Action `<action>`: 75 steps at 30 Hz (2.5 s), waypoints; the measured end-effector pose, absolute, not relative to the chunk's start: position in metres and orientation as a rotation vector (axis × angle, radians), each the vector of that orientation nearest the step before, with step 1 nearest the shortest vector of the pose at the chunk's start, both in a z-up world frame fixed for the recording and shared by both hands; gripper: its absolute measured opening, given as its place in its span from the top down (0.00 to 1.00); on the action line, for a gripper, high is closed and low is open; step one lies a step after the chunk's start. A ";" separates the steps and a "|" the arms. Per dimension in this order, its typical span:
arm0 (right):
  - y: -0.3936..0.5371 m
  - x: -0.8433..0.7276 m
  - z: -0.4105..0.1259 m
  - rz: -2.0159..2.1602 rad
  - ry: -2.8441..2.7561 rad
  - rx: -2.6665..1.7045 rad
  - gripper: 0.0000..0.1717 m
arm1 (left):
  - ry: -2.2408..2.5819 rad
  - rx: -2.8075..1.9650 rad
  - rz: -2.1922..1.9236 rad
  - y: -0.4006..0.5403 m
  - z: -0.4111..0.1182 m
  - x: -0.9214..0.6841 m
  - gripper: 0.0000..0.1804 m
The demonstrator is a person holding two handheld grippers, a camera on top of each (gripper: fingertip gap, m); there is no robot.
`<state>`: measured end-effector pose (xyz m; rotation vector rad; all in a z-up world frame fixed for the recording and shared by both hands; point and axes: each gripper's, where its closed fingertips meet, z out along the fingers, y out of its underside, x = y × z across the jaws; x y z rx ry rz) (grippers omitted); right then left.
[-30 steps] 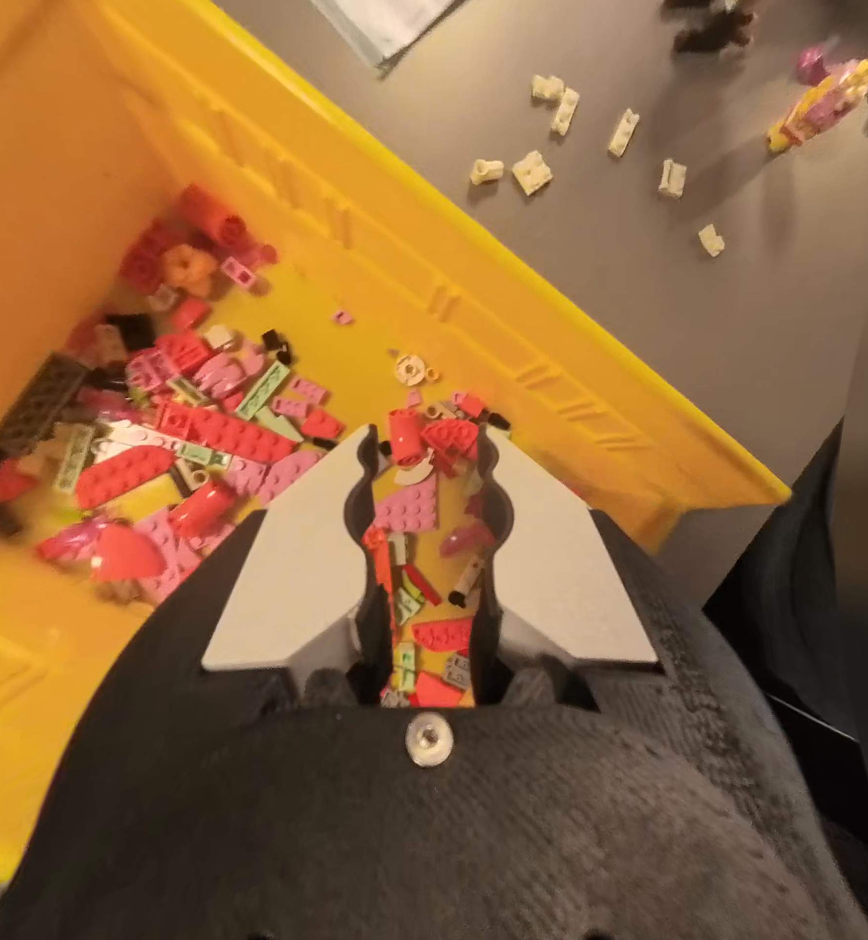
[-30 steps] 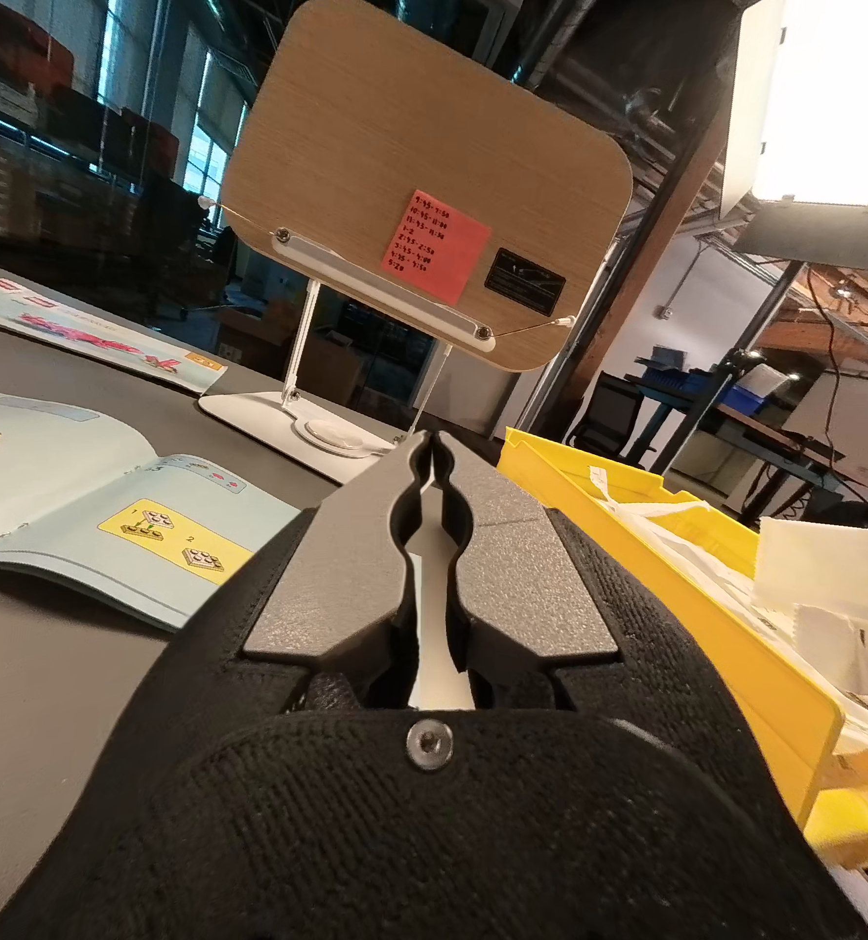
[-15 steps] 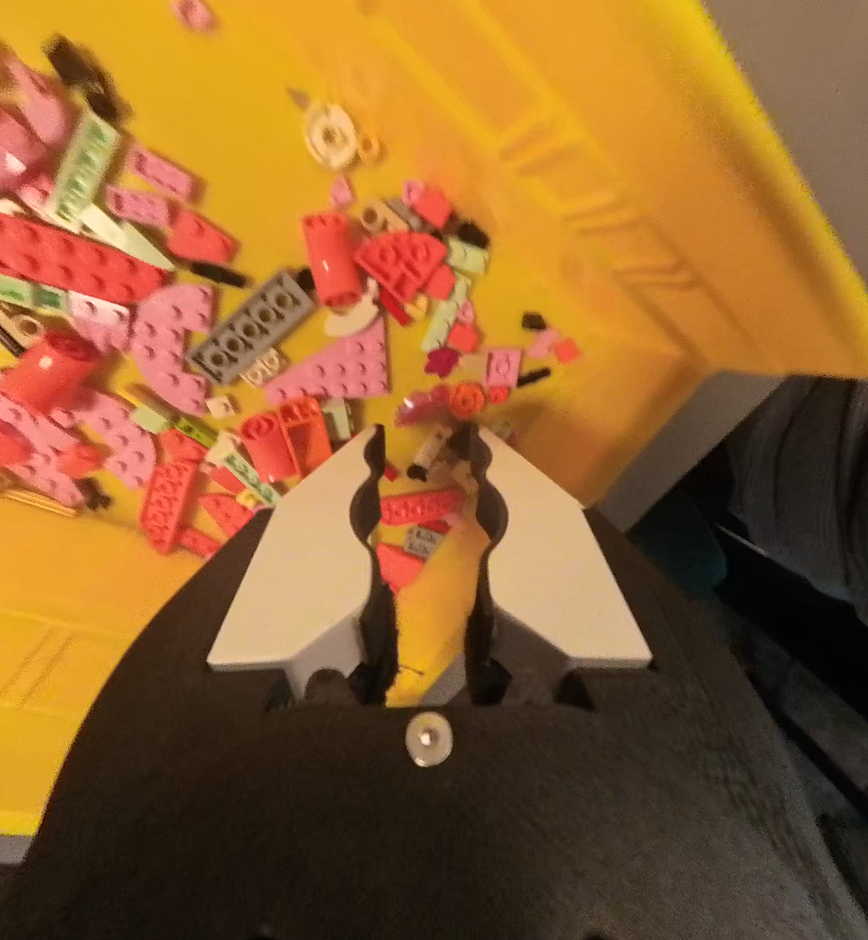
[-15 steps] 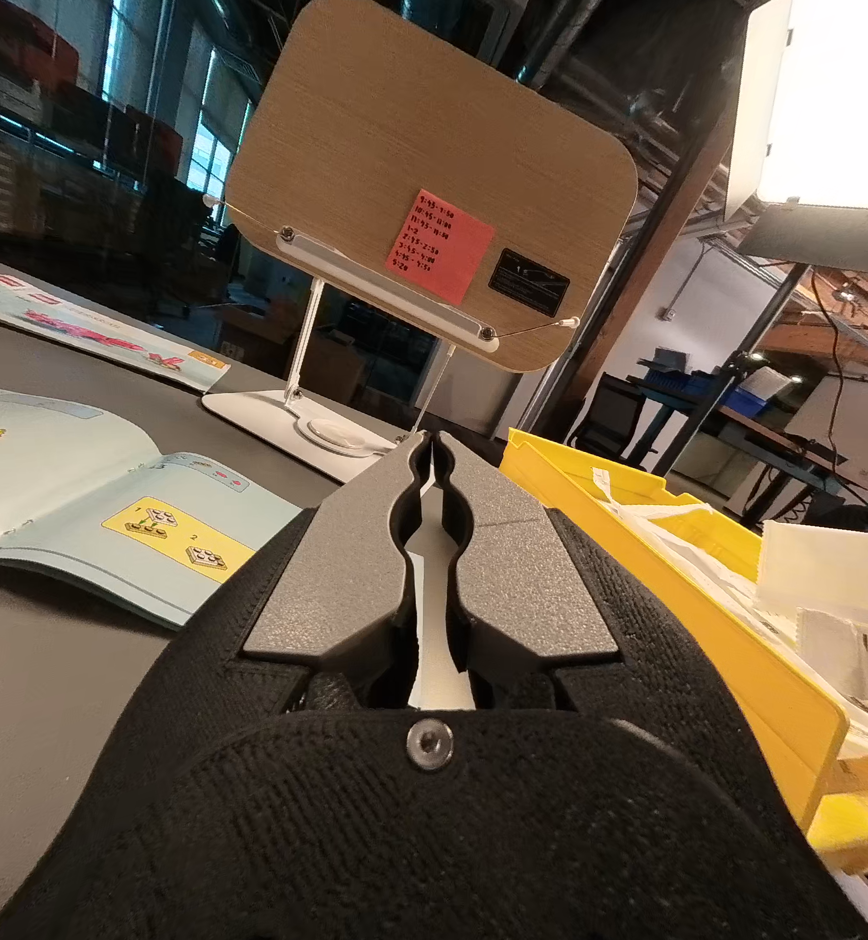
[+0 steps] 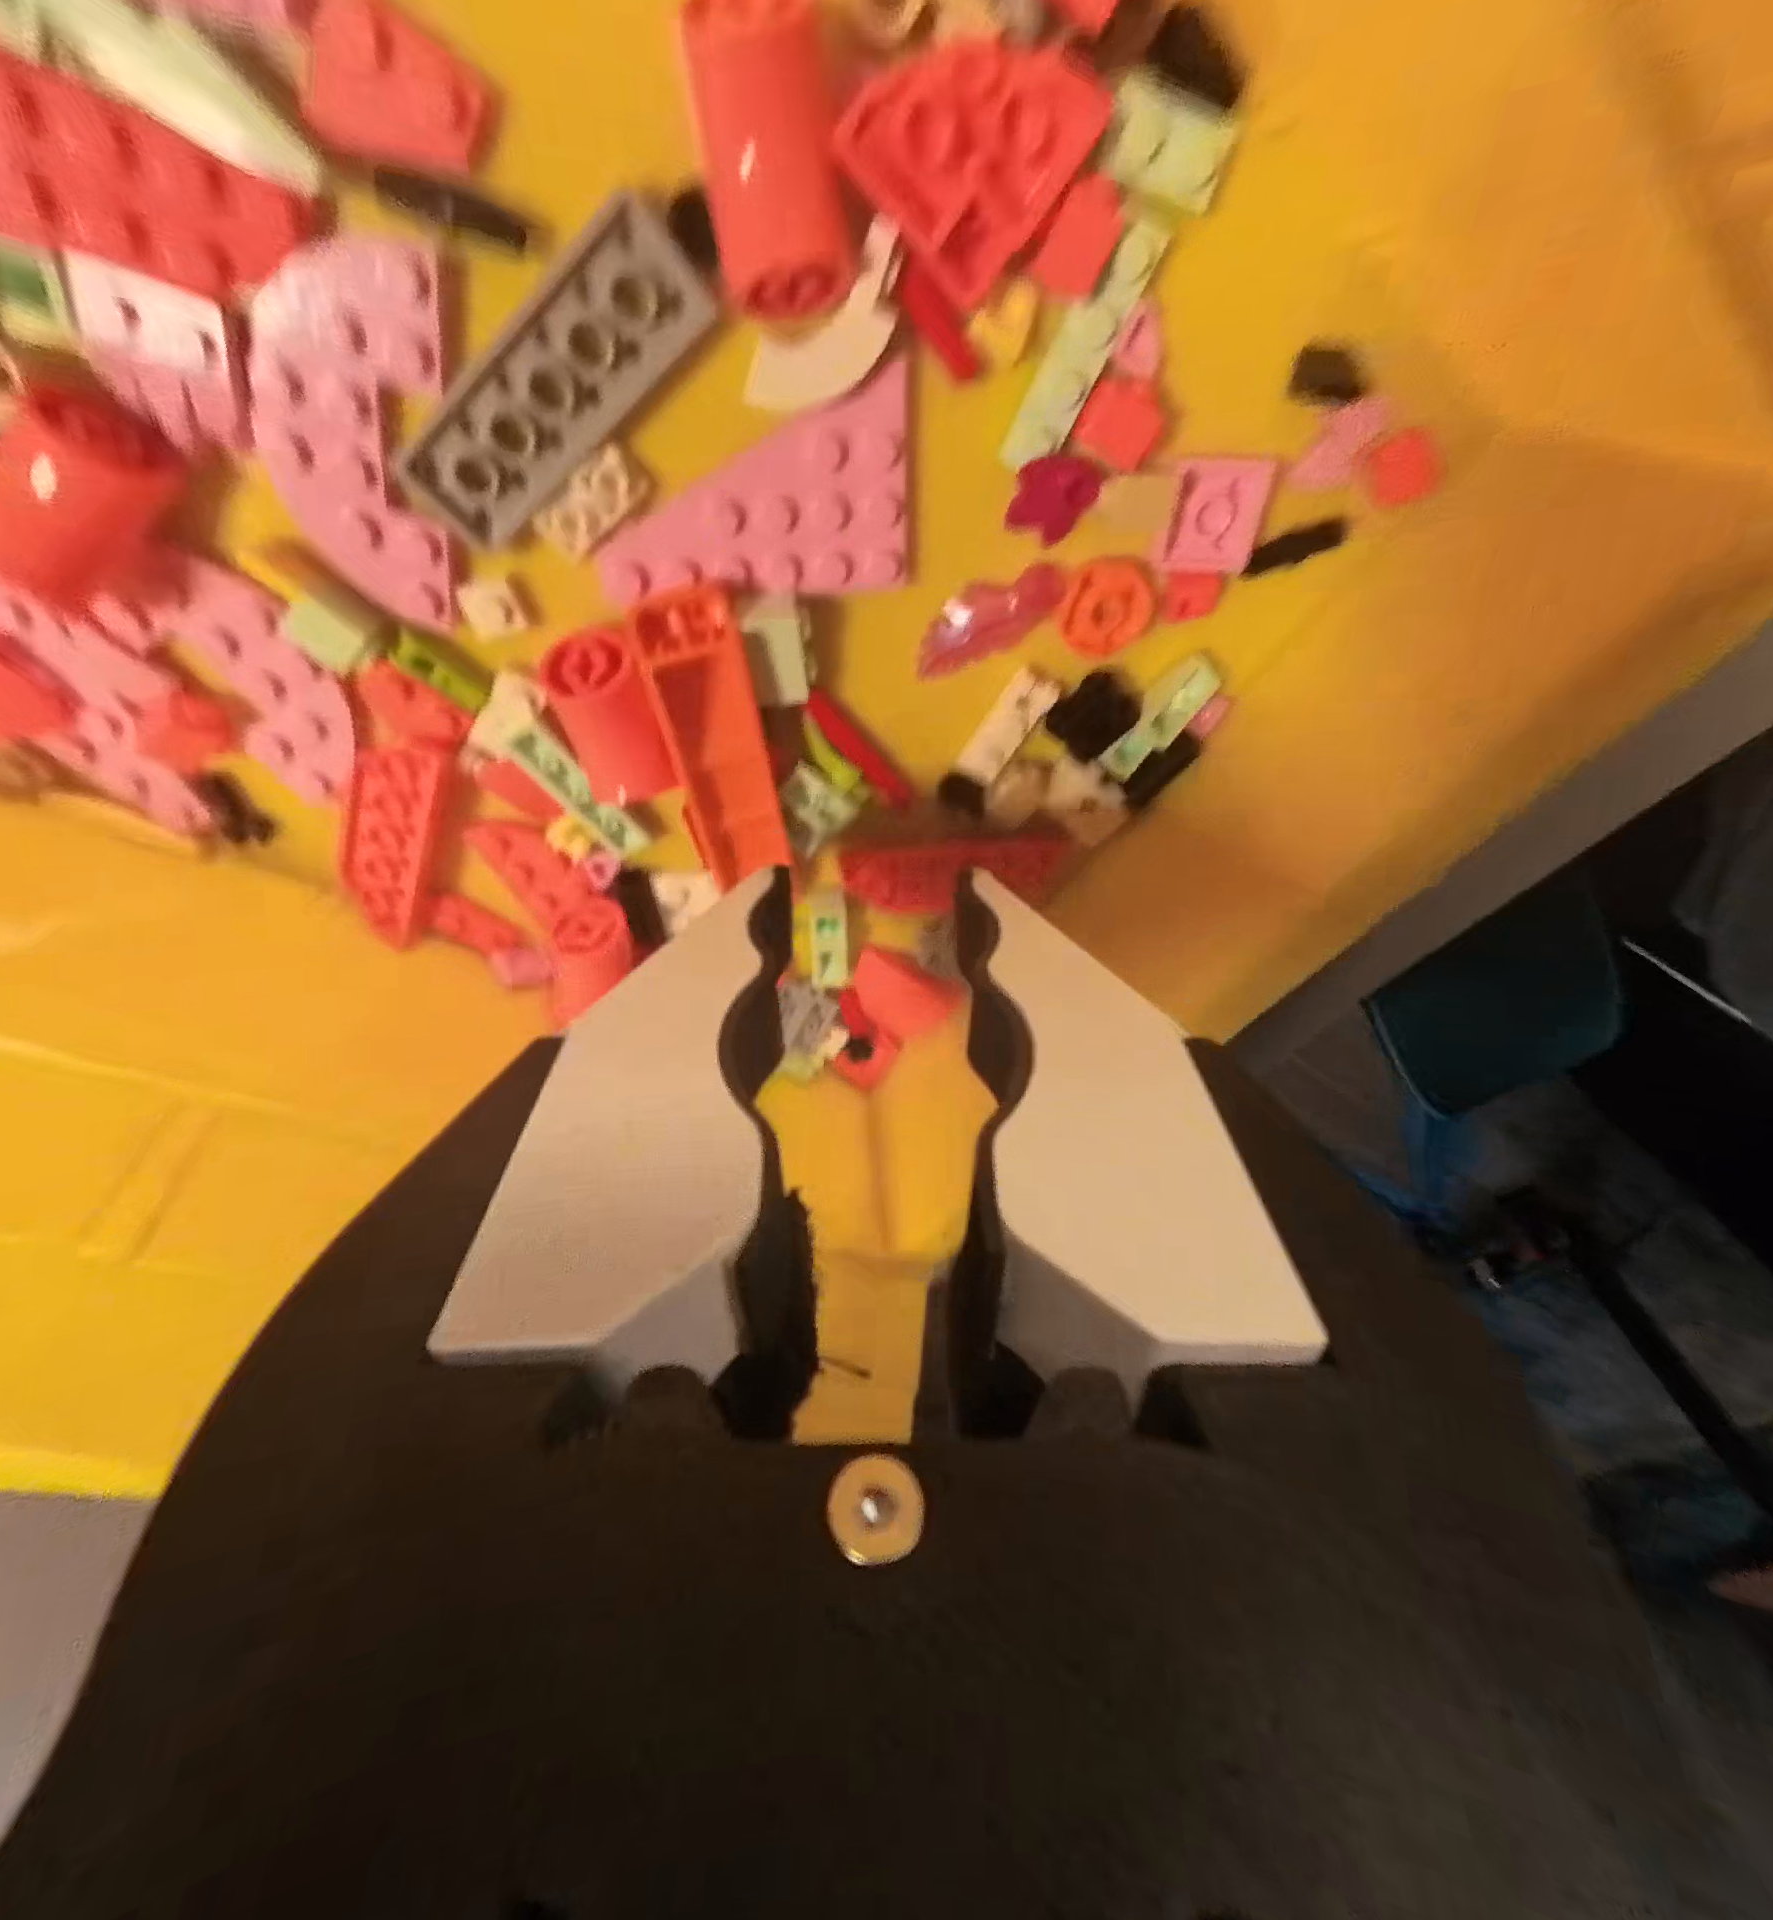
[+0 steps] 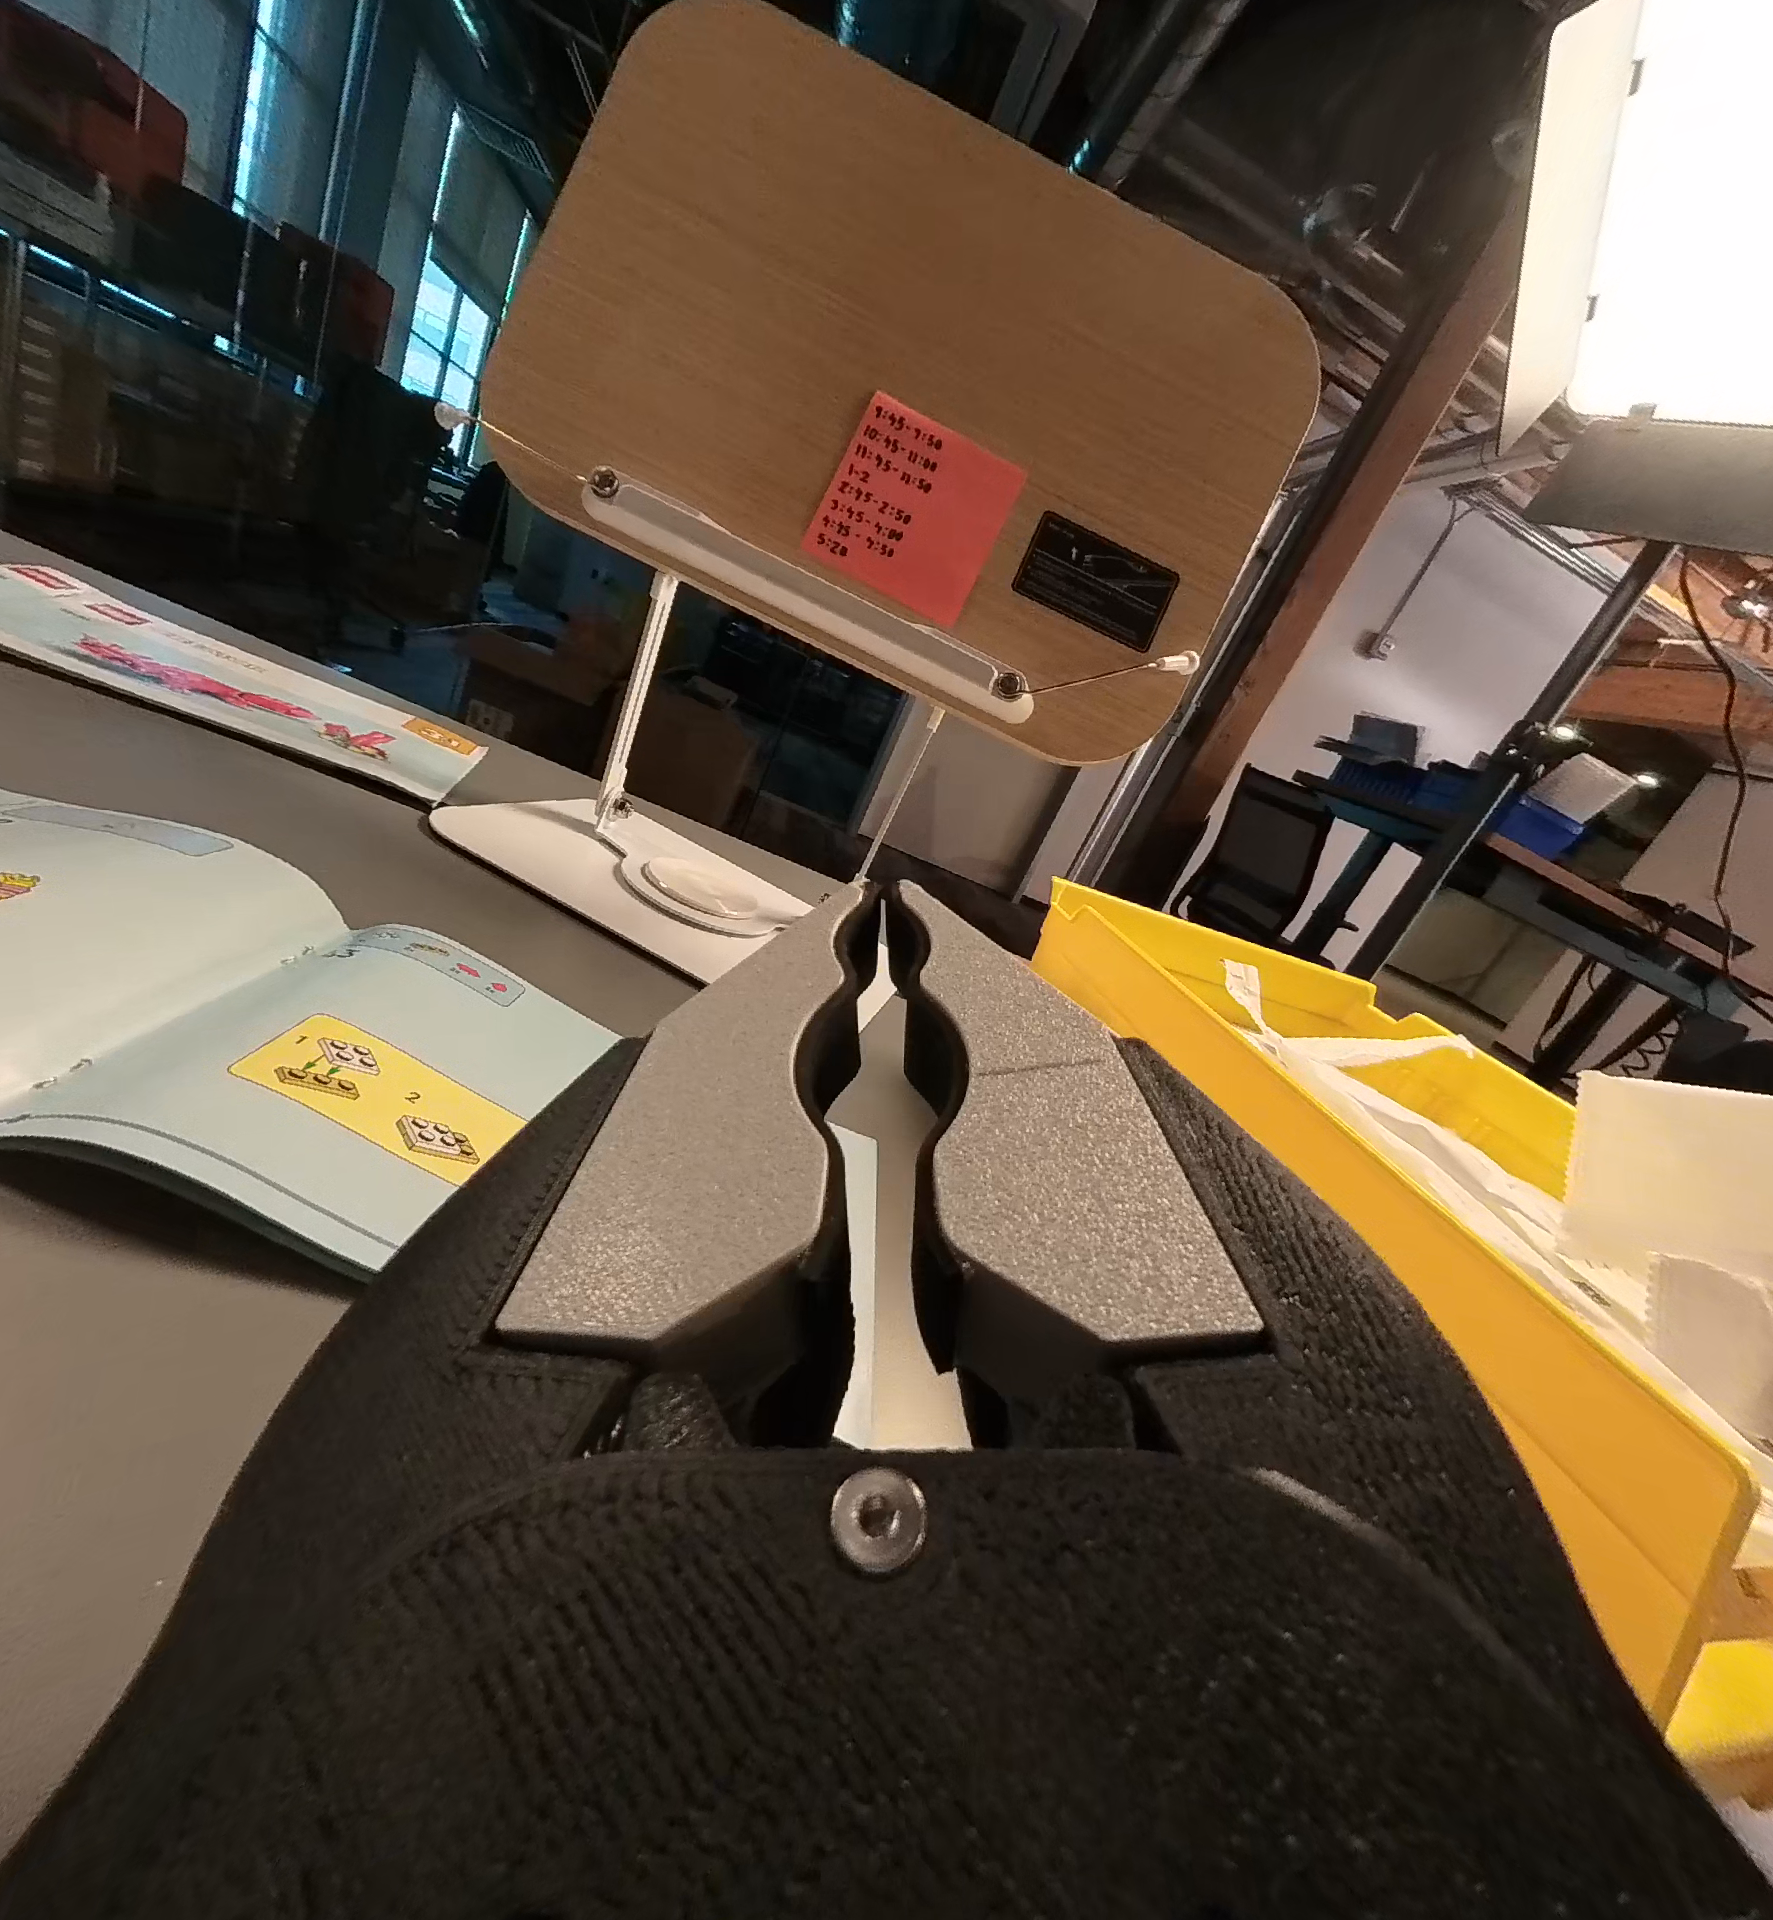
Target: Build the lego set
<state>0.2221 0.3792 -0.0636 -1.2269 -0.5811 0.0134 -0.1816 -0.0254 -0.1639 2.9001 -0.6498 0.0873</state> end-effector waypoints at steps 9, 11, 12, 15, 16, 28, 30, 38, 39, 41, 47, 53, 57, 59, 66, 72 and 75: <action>0.380 0.219 -0.066 0.026 -0.595 -1.236 1.00 | -0.539 2.816 -0.261 -0.023 -0.158 -0.229 0.98; 0.380 0.220 -0.065 0.029 -0.587 -1.234 0.99 | -0.578 2.851 -0.400 -0.007 -0.154 -0.243 1.00; 0.380 0.220 -0.065 0.030 -0.584 -1.234 0.99 | -0.578 2.860 -0.455 -0.002 -0.152 -0.249 1.00; 0.381 0.221 -0.065 0.033 -0.578 -1.237 0.99 | -0.523 2.804 -0.515 -0.002 -0.152 -0.262 1.00; 0.381 0.222 -0.065 0.032 -0.578 -1.238 0.99 | -0.525 2.800 -0.503 0.000 -0.154 -0.262 1.00; 0.380 0.218 -0.066 0.038 -0.596 -1.235 0.99 | -0.276 3.186 -0.651 0.091 -0.151 -0.294 1.00; 0.380 0.216 -0.066 0.037 -0.608 -1.234 0.99 | -0.212 3.233 -0.576 0.100 -0.152 -0.296 1.00; 0.379 0.211 -0.068 0.038 -0.634 -1.228 0.99 | -0.037 3.224 -0.121 0.104 -0.174 -0.282 1.00; 0.379 0.211 -0.068 0.038 -0.635 -1.228 0.99 | -0.028 3.213 -0.132 0.102 -0.174 -0.284 1.00; 0.379 0.210 -0.068 0.037 -0.640 -1.227 0.99 | 0.005 3.208 -0.082 0.100 -0.173 -0.279 1.00; 0.378 0.206 -0.069 0.042 -0.655 -1.223 0.99 | 0.050 3.208 0.191 0.096 -0.167 -0.259 1.00; 0.377 0.206 -0.068 0.044 -0.658 -1.222 0.99 | 0.031 3.456 -0.123 0.136 -0.126 -0.291 1.00; 0.377 0.205 -0.069 0.045 -0.661 -1.222 0.99 | -0.026 3.217 -0.325 0.117 -0.146 -0.306 1.00; 0.377 0.205 -0.069 0.048 -0.662 -1.221 0.99 | -0.006 3.106 -0.304 0.105 -0.159 -0.306 1.00; 0.376 0.204 -0.069 0.055 -0.667 -1.219 0.99 | 0.079 3.001 -0.141 0.089 -0.171 -0.291 1.00; 0.376 0.203 -0.069 0.057 -0.670 -1.218 0.99 | 0.117 3.050 -0.140 0.091 -0.166 -0.293 1.00; 0.376 0.203 -0.069 0.056 -0.670 -1.218 0.99 | 0.101 3.017 -0.254 0.085 -0.160 -0.300 1.00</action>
